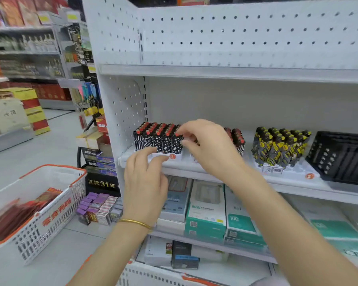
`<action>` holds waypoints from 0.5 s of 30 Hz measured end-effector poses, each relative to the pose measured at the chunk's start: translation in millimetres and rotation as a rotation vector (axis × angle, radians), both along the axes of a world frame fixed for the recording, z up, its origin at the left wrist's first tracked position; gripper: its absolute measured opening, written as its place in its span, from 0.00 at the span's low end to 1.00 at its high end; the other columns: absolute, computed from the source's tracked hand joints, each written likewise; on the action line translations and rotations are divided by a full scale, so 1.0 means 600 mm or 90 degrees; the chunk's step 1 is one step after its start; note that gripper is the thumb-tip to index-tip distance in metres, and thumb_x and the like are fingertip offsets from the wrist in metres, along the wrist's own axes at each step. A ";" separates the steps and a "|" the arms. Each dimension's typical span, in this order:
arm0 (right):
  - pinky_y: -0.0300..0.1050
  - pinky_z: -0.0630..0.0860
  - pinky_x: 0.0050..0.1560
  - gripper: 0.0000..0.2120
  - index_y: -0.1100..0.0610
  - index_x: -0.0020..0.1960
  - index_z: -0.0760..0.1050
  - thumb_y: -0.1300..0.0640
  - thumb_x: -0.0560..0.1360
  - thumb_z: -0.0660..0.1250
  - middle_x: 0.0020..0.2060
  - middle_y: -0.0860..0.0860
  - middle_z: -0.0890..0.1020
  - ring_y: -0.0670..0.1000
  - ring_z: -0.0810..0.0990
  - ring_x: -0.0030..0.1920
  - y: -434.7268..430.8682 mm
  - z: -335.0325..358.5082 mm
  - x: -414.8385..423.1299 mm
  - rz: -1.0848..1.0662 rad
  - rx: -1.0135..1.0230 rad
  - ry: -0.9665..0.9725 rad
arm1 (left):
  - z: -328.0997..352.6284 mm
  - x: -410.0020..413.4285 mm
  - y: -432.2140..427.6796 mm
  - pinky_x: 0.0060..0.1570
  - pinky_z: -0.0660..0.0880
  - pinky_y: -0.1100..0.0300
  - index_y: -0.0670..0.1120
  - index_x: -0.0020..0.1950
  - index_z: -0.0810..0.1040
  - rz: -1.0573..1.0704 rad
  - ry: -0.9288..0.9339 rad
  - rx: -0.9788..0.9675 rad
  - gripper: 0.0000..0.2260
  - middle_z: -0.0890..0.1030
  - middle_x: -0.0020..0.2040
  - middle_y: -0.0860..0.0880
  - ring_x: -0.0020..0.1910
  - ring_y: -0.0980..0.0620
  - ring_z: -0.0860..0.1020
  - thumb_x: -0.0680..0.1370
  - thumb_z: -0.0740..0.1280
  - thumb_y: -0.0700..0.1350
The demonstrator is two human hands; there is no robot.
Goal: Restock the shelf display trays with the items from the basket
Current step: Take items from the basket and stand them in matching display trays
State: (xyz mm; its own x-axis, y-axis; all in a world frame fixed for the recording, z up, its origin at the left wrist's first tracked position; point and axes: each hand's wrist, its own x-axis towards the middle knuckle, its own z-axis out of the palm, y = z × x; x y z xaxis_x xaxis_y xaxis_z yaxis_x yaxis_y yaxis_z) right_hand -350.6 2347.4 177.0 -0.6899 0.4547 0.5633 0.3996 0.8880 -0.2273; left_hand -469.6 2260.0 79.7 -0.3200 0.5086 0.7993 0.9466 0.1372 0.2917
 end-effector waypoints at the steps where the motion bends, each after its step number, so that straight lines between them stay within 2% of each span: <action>1: 0.50 0.70 0.58 0.14 0.55 0.61 0.74 0.57 0.76 0.65 0.55 0.54 0.78 0.56 0.74 0.57 0.002 0.002 -0.021 -0.004 0.000 -0.030 | -0.001 -0.013 -0.005 0.56 0.68 0.47 0.41 0.55 0.78 0.021 -0.009 -0.006 0.15 0.74 0.59 0.39 0.58 0.41 0.68 0.70 0.61 0.35; 4: 0.50 0.69 0.56 0.23 0.59 0.65 0.68 0.47 0.75 0.66 0.58 0.58 0.73 0.59 0.71 0.60 0.015 0.010 -0.075 -0.046 0.003 -0.137 | 0.002 -0.040 -0.011 0.57 0.68 0.46 0.39 0.56 0.76 0.063 -0.036 -0.047 0.17 0.74 0.60 0.37 0.58 0.38 0.69 0.68 0.69 0.32; 8: 0.55 0.69 0.60 0.33 0.55 0.72 0.59 0.38 0.74 0.61 0.66 0.59 0.67 0.62 0.67 0.65 0.040 0.009 -0.128 -0.077 -0.008 -0.241 | 0.009 -0.056 -0.001 0.57 0.70 0.42 0.38 0.58 0.74 0.096 -0.040 -0.104 0.16 0.74 0.62 0.36 0.60 0.35 0.73 0.71 0.66 0.39; 11: 0.57 0.68 0.61 0.34 0.47 0.75 0.52 0.34 0.74 0.57 0.69 0.57 0.64 0.62 0.65 0.67 0.055 0.007 -0.151 -0.061 -0.001 -0.285 | 0.015 -0.063 0.008 0.60 0.66 0.45 0.39 0.63 0.71 0.108 -0.075 -0.127 0.17 0.75 0.62 0.39 0.63 0.39 0.72 0.75 0.64 0.42; 15: 0.55 0.69 0.61 0.33 0.41 0.74 0.53 0.31 0.73 0.55 0.68 0.56 0.67 0.62 0.66 0.66 0.069 0.003 -0.166 -0.028 -0.027 -0.300 | 0.019 -0.064 0.009 0.58 0.62 0.48 0.41 0.64 0.69 0.100 -0.080 -0.110 0.19 0.76 0.56 0.44 0.58 0.42 0.72 0.75 0.66 0.43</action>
